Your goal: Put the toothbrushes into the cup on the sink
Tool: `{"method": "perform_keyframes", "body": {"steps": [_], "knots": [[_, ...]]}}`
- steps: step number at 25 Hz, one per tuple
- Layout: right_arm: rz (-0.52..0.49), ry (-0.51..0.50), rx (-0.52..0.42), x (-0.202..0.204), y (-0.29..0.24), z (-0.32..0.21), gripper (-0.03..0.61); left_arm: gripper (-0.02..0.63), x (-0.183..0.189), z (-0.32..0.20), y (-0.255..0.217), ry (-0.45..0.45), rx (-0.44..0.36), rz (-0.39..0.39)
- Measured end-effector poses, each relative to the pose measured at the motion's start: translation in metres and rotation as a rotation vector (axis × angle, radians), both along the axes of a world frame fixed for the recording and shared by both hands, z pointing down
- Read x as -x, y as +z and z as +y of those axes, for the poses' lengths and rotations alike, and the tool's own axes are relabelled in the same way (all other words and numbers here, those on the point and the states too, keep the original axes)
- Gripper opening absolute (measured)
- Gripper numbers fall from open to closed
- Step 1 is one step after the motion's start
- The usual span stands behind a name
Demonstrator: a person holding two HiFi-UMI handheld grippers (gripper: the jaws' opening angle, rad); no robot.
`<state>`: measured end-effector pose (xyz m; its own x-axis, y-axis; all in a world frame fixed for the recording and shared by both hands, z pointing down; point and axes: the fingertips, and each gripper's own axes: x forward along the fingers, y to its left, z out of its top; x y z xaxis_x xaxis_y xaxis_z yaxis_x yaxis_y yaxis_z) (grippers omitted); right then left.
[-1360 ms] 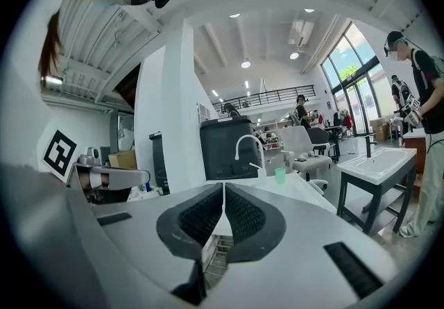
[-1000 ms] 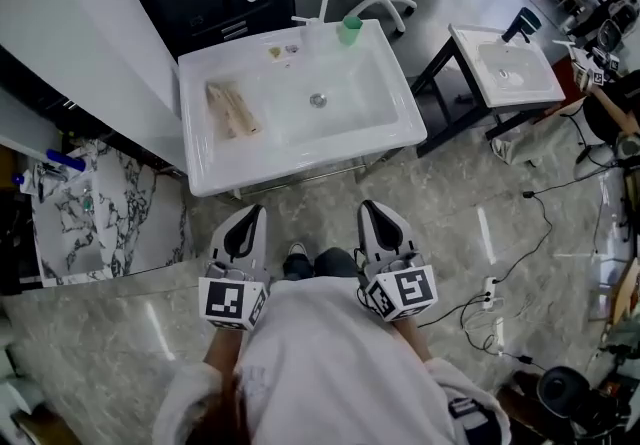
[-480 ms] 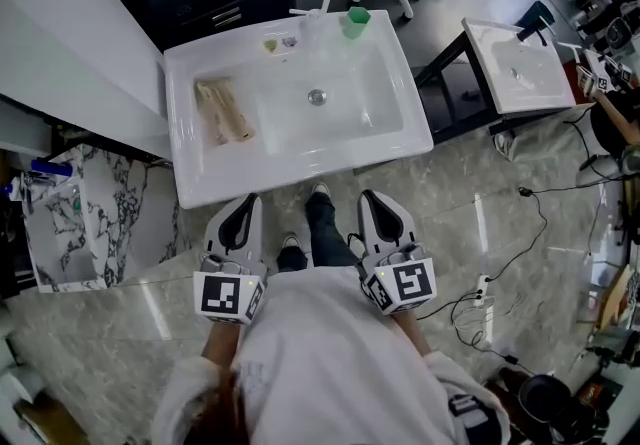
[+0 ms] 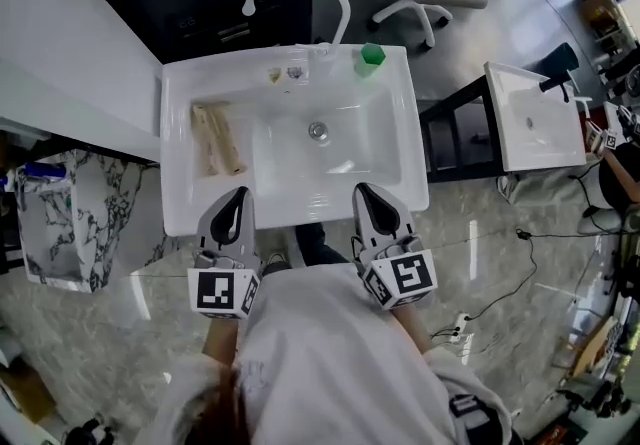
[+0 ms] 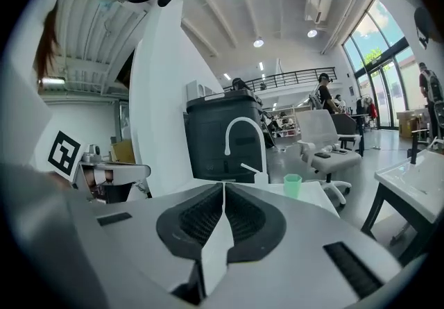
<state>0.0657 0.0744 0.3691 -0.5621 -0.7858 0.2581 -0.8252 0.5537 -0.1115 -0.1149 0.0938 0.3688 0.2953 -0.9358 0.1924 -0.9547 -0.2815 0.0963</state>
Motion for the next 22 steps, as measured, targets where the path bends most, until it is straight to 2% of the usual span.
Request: {"method": "perform_keyframes", "body": {"steps": [6,15,22], "knots": [[0.042,-0.113,0.077,0.004,0.018,-0.036,0.018,0.014,-0.006,-0.025,-0.002,-0.074,-0.012,-0.022],[0.041,-0.138,0.086,0.012,0.018,-0.06,0.017,0.014,-0.008,-0.038,-0.001,-0.09,0.005,-0.031],[0.029,-0.15,0.087,0.034,0.012,-0.068,0.018,0.014,0.006,-0.05,0.002,-0.069,0.006,-0.039]]}}
